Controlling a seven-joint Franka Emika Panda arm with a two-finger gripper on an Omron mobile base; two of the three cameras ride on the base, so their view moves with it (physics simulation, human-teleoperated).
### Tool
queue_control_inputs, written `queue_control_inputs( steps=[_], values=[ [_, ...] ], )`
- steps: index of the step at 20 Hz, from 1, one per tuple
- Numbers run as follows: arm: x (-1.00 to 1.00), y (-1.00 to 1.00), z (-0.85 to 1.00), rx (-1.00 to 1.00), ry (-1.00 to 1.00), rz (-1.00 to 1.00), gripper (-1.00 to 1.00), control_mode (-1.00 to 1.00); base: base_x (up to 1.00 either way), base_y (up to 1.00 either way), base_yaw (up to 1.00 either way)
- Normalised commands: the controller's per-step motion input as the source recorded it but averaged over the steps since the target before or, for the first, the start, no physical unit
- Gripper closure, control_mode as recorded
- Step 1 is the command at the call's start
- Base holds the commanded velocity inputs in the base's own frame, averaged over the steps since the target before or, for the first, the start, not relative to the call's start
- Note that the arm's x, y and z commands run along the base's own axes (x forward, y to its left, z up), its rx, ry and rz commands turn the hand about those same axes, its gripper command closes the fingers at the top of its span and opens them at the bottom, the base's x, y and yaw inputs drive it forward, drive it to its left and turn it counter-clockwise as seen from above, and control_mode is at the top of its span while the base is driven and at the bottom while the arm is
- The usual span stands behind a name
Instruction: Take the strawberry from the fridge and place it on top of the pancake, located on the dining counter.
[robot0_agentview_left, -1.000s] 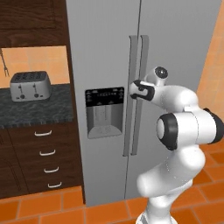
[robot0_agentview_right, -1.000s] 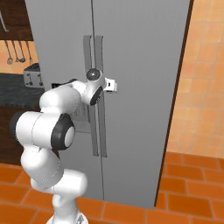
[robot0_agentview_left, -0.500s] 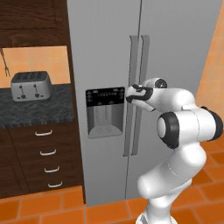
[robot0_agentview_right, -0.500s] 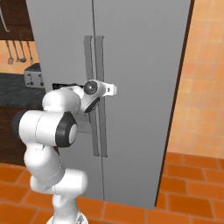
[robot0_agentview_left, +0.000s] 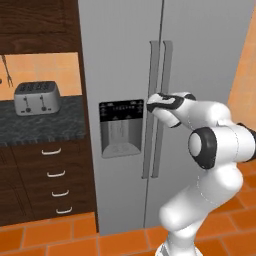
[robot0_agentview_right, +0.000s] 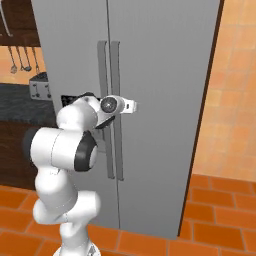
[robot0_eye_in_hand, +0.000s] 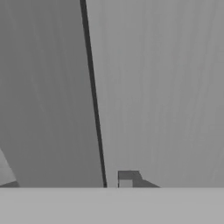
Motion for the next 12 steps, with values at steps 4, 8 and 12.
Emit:
queue_control_inputs(
  steps=[4, 8, 12],
  values=[
    [-0.50, -1.00, -0.05, 0.07, 0.01, 0.00, 1.00, -1.00, 0.00, 0.00, 0.00],
    [-0.75, -1.00, 0.00, 0.00, 0.00, 0.00, 1.00, -1.00, 0.00, 0.00, 0.00],
    [-0.89, -1.00, 0.07, 0.00, 0.01, 0.00, 1.00, -1.00, 0.00, 0.00, 0.00]
  ],
)
